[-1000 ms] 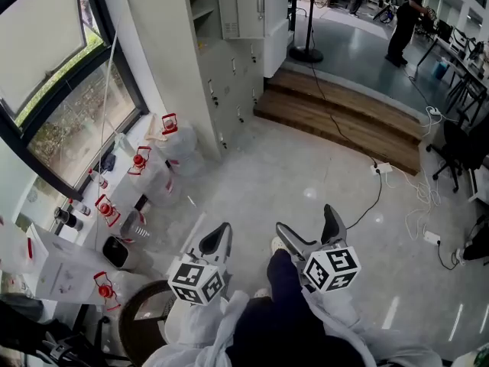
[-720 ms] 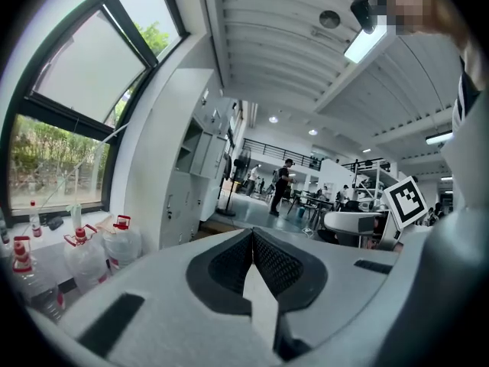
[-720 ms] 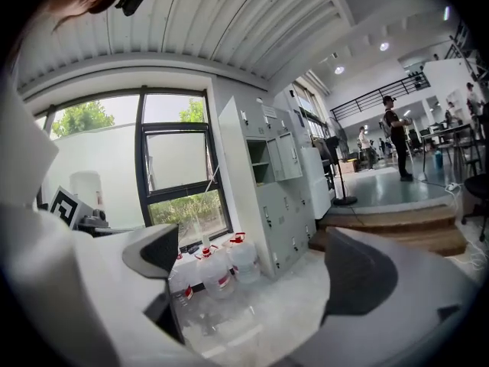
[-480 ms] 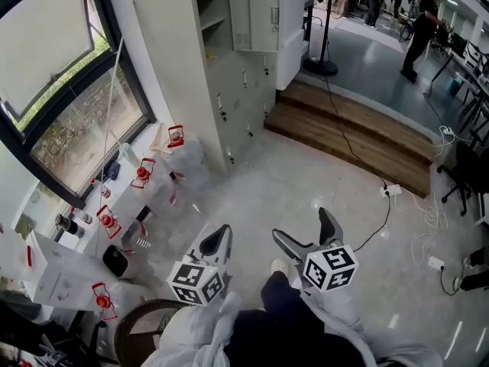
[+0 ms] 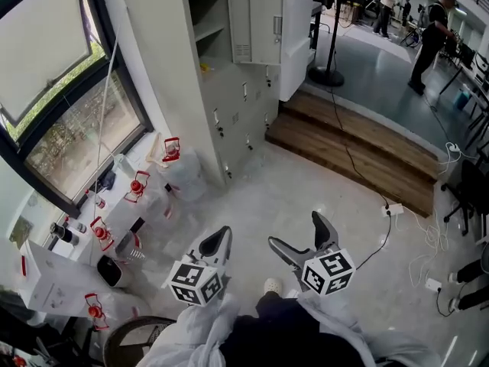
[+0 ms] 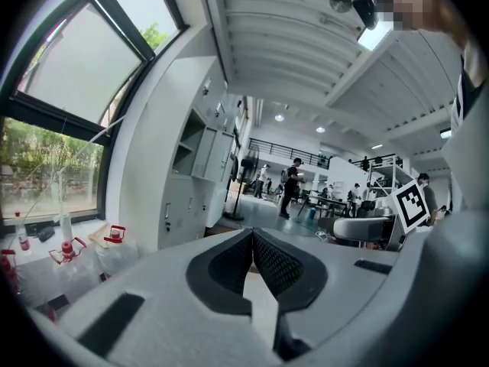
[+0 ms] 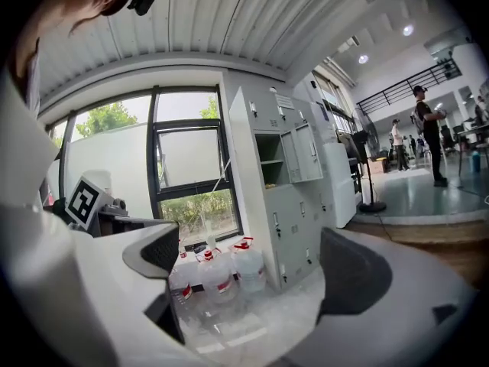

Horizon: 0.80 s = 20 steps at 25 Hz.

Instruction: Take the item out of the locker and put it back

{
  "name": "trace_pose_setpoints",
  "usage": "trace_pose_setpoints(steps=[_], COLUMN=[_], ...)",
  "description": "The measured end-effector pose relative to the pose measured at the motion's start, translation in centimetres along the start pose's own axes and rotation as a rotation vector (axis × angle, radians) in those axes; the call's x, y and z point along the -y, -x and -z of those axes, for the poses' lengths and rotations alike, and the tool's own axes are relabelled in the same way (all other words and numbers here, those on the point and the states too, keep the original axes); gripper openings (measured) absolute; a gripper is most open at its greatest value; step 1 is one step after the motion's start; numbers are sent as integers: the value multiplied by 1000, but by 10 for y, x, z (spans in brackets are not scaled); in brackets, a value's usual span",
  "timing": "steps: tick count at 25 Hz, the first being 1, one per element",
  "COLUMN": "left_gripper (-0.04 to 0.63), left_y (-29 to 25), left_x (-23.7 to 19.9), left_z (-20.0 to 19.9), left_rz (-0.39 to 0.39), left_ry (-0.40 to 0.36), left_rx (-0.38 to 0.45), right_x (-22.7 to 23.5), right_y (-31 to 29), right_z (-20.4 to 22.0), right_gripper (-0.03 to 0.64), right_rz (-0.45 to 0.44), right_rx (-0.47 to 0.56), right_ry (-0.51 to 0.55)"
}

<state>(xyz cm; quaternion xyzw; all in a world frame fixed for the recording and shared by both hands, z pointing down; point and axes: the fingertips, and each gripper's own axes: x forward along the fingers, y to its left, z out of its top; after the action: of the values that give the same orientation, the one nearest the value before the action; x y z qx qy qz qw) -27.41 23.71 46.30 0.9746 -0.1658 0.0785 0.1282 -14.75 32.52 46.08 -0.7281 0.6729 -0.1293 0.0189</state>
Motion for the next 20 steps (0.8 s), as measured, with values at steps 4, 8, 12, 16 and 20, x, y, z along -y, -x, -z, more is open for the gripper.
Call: trace_pose_setpoints(steps=[4,8,12,16,20], left_gripper=[9,9,9,9,9], left_y=[-28,-53,-69,-76,-80], left_x=[-5,-7,-9,-11,-13], left_z=[-5,-5,-1,3,5], left_rz=[-12,-22,-34,-42,-48], left_ry=[-8,-11,2,16,31], left_rx=[3,9,10,3,-9], right_x=[24,46,58,64,65], right_y=[-18,-33,-42,-46,-47], right_z=[2,6,7,6,10], right_gripper=[575,575,575,575,575], right_rz=[-26,-40,-67,-83,-101], right_rx=[-52,-72,-67,-77,-103], right_ry=[29,100,64,62,79])
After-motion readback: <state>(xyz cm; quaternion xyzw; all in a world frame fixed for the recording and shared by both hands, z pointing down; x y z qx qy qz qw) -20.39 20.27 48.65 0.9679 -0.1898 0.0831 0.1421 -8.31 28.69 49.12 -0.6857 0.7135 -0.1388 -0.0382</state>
